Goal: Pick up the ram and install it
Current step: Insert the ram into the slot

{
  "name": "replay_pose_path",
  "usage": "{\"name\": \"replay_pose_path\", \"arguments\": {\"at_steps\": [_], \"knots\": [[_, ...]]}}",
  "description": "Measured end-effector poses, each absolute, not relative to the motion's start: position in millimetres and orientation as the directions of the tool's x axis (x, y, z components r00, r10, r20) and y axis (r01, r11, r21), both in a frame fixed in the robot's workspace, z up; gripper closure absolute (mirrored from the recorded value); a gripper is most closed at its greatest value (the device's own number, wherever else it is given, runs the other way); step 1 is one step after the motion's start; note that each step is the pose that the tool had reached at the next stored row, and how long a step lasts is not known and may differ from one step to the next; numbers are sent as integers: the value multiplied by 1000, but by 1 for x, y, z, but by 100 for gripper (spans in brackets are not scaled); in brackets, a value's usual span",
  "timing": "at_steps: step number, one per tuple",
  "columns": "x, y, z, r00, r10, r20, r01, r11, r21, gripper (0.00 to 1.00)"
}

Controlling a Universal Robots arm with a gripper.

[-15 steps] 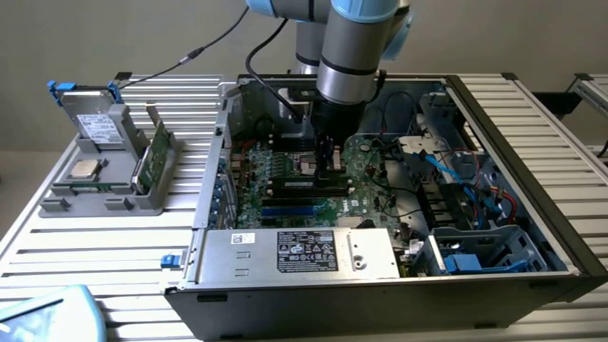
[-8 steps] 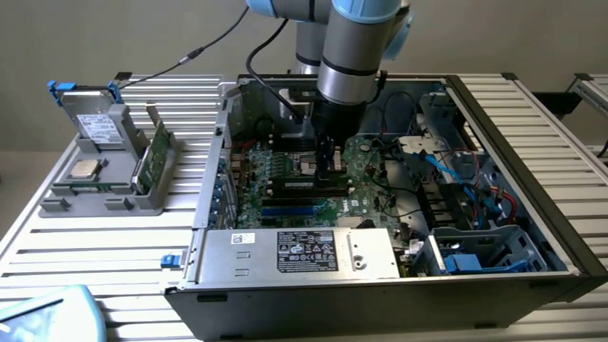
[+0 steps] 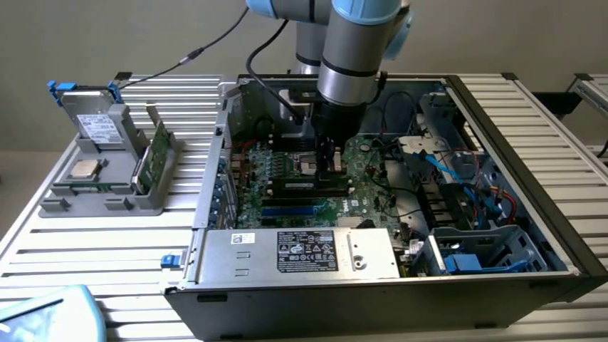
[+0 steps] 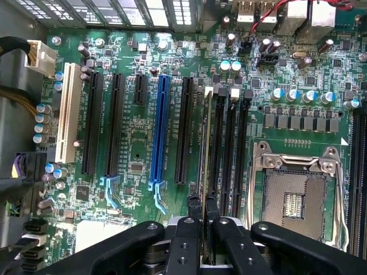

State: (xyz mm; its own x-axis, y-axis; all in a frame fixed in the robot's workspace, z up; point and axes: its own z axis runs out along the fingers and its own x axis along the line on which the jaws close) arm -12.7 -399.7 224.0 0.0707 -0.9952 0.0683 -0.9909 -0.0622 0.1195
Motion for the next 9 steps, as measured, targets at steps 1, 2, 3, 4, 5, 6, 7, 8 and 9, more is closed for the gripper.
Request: {"name": "replay_pose_path", "arguments": {"at_steps": [1,2,3,4,5,6,7,8,9], "knots": [[-13,-400,224,71,-995,68,-991,-62,120,87],[-13,-400,223,71,-995,68,-991,-62,119,87],[-13,-400,223,71,-995,68,-991,-62,119,87],[-12,-400,223,71,-995,68,-991,-62,120,87],[-12,-400,223,71,-995,68,-991,-62,120,87],[-12,-400,223,71,-995,68,-991,-62,120,87],[-12,-400,223,71,-995,68,-991,-62,120,87],[-12,-400,222,71,-995,68,-991,-62,119,87],[-12,-400,222,71,-995,68,-991,-62,119,87]]}}
